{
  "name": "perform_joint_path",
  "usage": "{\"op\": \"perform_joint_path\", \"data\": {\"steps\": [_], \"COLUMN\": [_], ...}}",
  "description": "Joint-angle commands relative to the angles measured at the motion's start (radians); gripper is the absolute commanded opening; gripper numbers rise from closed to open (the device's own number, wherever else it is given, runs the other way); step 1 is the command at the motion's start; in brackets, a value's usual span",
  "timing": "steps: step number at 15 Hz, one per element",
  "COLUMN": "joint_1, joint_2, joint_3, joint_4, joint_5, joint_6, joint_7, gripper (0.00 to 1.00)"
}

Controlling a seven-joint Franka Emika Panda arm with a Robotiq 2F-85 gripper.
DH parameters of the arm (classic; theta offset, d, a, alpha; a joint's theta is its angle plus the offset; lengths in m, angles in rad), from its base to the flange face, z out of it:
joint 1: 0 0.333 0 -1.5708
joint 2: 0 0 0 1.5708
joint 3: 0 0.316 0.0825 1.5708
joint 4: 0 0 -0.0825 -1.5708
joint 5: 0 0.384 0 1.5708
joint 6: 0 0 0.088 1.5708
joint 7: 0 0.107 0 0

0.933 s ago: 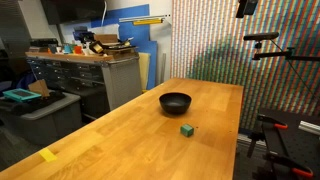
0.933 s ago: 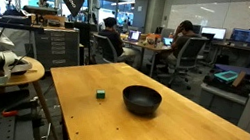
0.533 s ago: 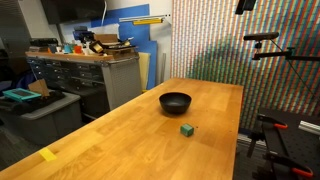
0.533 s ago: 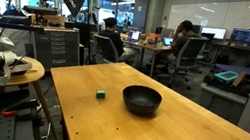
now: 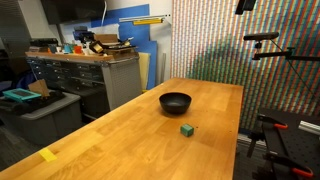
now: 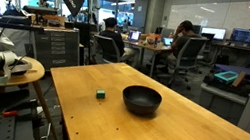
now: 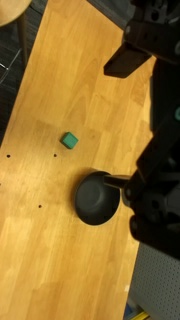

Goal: Pick up the object from the table and put it in the black bowl

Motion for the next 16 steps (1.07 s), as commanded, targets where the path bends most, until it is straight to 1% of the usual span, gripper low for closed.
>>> {"op": "perform_joint_path", "data": {"steps": [1,7,12,16], "joint_1": [0.004,0.0,-0.007,-0.004], "joint_2": [0.001,0.067,0.167,0.273], "joint_3": [-0.003,0.028,0.086,0.109], "joint_4": [0.002,-0.006,-0.03,-0.042], "joint_5": [-0.003,0.013,0.021,0.016], "joint_6": [-0.002,0.068,0.192,0.287], "joint_7": [0.003,0.077,0.231,0.289], "gripper": [1.0,1.0,1.0,1.0]}}
